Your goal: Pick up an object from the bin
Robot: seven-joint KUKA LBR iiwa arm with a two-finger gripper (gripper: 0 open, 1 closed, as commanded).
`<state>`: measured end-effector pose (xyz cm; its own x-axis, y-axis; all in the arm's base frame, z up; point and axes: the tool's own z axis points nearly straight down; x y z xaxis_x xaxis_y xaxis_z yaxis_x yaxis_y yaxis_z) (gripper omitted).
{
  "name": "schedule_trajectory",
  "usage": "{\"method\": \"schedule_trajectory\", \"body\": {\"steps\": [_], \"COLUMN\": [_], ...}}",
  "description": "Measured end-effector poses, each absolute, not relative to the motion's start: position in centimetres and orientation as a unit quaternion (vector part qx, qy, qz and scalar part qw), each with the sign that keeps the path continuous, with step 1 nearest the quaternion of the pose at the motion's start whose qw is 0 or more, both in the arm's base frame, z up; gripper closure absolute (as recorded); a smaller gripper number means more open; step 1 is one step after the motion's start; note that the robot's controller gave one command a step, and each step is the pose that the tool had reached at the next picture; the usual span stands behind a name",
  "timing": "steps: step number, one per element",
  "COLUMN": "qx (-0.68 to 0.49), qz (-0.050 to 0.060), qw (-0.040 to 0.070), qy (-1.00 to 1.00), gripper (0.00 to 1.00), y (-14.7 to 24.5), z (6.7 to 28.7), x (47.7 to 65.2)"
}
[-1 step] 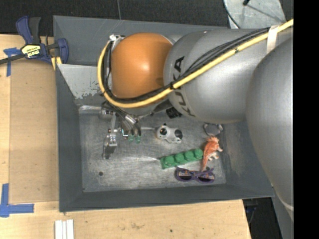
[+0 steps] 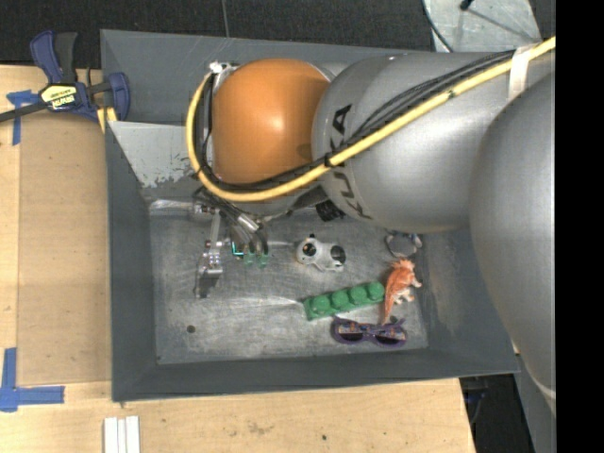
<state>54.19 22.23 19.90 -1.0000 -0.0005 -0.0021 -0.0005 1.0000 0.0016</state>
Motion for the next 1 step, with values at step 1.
{"method": "schedule_trajectory", "body": {"steps": [1], "qx": [0.021], "qz": [0.003], "qw": [0.005], "qy": [1.000], "gripper": [0.00], "y": [22.13], "z": [16.34], "x": [56.02]}}
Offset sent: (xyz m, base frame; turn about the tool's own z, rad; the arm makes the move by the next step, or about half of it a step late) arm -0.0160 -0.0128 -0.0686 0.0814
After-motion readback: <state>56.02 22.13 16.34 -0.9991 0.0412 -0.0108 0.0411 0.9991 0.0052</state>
